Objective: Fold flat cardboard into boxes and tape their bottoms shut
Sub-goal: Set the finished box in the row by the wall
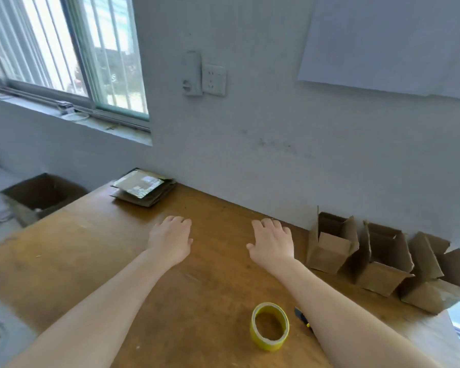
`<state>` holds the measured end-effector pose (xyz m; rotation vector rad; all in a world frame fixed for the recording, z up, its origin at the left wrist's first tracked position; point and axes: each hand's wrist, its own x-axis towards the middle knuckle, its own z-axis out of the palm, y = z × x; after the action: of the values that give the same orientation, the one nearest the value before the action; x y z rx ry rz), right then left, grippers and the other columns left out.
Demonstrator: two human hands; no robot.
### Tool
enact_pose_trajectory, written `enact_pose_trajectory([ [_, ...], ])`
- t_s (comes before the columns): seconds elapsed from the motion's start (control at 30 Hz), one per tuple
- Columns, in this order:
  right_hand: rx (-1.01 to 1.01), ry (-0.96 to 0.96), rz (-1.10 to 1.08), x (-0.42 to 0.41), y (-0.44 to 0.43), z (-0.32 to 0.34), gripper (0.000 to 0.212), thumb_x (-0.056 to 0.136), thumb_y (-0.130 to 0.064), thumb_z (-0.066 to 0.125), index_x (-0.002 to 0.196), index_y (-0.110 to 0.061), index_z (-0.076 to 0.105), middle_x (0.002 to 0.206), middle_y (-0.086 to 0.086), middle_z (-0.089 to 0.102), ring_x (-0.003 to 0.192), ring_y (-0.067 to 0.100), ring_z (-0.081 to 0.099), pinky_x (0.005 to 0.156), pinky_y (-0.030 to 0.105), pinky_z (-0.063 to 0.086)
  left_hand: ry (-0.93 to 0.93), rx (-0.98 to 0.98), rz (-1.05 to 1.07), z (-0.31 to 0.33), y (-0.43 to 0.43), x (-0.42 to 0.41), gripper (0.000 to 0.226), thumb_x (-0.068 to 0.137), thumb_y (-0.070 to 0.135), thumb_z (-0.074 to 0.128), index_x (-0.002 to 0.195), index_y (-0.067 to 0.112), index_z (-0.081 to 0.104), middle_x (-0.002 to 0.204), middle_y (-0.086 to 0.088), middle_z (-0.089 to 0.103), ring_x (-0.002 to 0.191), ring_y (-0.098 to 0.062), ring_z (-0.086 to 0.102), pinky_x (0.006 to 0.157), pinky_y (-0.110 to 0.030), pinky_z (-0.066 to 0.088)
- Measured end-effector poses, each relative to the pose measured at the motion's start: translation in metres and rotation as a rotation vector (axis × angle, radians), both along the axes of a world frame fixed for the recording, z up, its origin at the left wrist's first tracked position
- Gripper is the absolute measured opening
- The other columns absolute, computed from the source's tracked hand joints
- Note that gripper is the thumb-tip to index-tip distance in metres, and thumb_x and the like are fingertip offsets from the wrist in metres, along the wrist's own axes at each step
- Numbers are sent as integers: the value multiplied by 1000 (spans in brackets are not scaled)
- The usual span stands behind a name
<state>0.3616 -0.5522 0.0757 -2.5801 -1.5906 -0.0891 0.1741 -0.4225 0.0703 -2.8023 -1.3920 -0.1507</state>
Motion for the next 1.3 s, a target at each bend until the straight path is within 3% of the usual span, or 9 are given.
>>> enact_pose_trajectory([
  [0.23, -10, -61, 193, -102, 71, 5, 51, 90, -41, 59, 134, -19, 44, 136, 5, 49, 127, 26, 43, 102, 40, 37, 28, 17, 129, 0, 43, -109, 33, 92, 36, 52, 122, 23, 52, 127, 3, 54, 125, -19, 43, 95, -35, 41],
  [0.6, -46, -79, 225, -234, 181, -9, 44, 89, -43, 58, 126, -20, 48, 125, 3, 54, 116, 24, 48, 91, 35, 40, 67, 12, 114, -10, 137, -233, 28, 95, 33, 48, 119, 18, 50, 126, -1, 52, 125, -21, 41, 90, -34, 39],
  [0.93, -87, -58, 207, -237, 302, -31, 44, 91, -42, 56, 128, -20, 48, 124, 4, 54, 115, 24, 48, 92, 35, 41, 77, -26, 99, -35, 256, -229, 27, 96, 33, 47, 119, 19, 52, 123, -1, 54, 121, -22, 43, 92, -33, 38],
  [1.3, -196, 20, 59, -202, 416, -73, 45, 92, -46, 54, 128, -19, 49, 126, 5, 52, 117, 23, 46, 95, 35, 40, 13, -205, 67, -80, 380, -182, 31, 95, 36, 48, 121, 19, 50, 122, -2, 53, 115, -22, 46, 86, -34, 40],
])
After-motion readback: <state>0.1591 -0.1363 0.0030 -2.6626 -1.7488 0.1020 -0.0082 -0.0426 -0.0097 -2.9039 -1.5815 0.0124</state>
